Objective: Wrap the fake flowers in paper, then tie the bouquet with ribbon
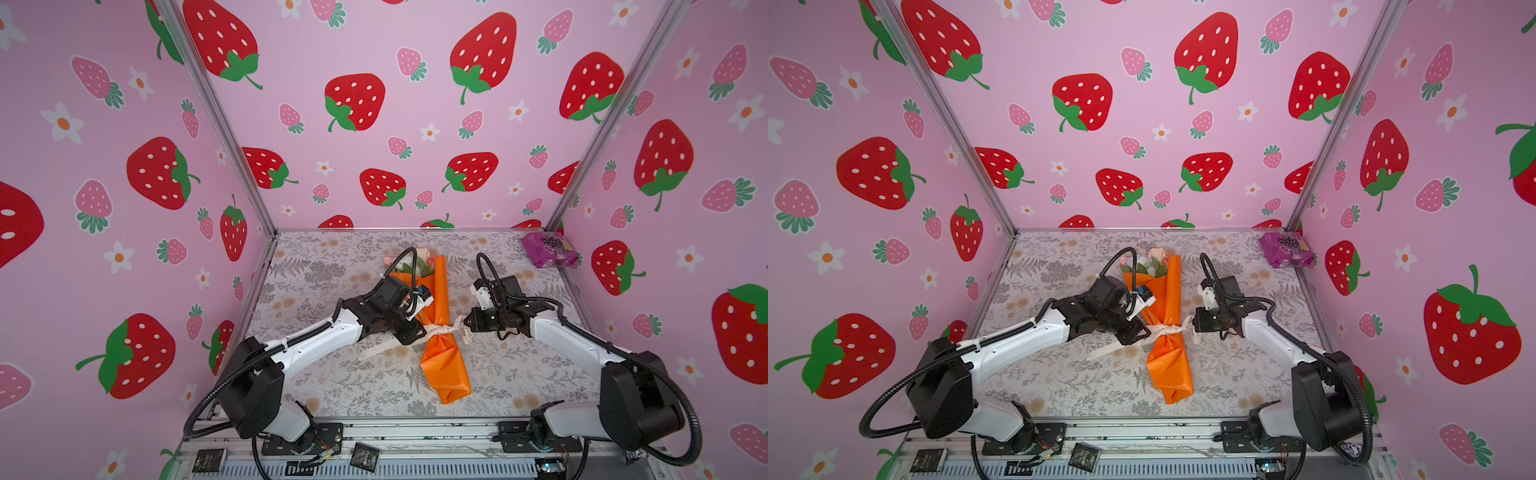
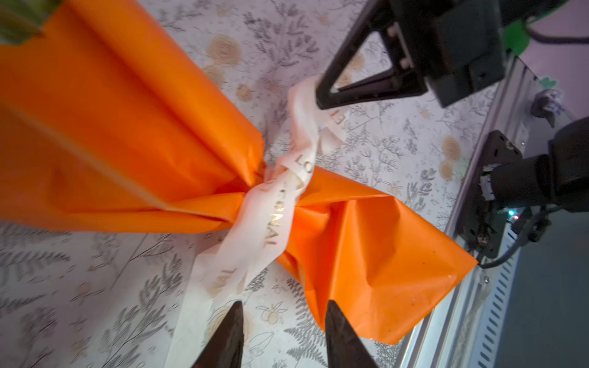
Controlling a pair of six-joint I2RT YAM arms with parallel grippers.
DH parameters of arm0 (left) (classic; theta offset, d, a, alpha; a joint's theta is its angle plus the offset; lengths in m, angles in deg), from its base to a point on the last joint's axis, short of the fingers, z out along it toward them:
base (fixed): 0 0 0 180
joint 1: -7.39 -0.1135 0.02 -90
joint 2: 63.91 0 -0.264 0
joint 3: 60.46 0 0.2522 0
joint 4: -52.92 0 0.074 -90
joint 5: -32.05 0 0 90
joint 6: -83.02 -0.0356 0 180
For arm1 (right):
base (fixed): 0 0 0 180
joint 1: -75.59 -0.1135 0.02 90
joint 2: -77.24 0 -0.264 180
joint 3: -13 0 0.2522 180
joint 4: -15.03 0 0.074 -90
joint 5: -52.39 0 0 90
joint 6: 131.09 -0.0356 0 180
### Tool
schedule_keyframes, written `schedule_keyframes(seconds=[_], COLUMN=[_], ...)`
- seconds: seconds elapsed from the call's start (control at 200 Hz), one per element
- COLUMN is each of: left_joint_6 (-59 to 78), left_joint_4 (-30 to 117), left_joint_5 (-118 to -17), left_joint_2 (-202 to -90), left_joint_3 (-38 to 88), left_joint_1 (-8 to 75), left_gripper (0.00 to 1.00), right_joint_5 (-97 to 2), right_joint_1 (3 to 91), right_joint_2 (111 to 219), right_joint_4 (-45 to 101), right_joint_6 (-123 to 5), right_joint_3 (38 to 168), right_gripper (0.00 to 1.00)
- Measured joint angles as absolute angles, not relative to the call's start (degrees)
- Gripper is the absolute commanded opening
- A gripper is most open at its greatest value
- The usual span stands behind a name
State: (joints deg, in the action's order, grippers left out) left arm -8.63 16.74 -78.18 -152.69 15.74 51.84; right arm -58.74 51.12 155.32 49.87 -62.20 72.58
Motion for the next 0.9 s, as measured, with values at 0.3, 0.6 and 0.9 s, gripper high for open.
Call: schedule_keyframes(seconds=[0.3,0.6,0.9], left_joint_6=[-8.3,-9.9,-11.6], left_joint_4=[14.6,12.0,10.6], left_joint_5=[-72.2,-63.5,-60.0], left_joint_2=[-164.0,-167.6,-168.6], left_joint_3=[21.9,28.1,28.3], left_joint_1=[57.1,59.1,59.2], left_gripper=[0.42,0.41,0.26], right_joint_5=[-58.7,-58.7,-58.7], right_joint_1=[51.1,51.1,51.1], right_joint_2=[155.2,154.7,154.7], right_joint_4=[50.0,50.7,50.8], right_joint_6=[-62.2,-62.2,-62.2], right_joint_3=[72.6,72.6,72.6], right_gripper=[0.0,0.0,0.0])
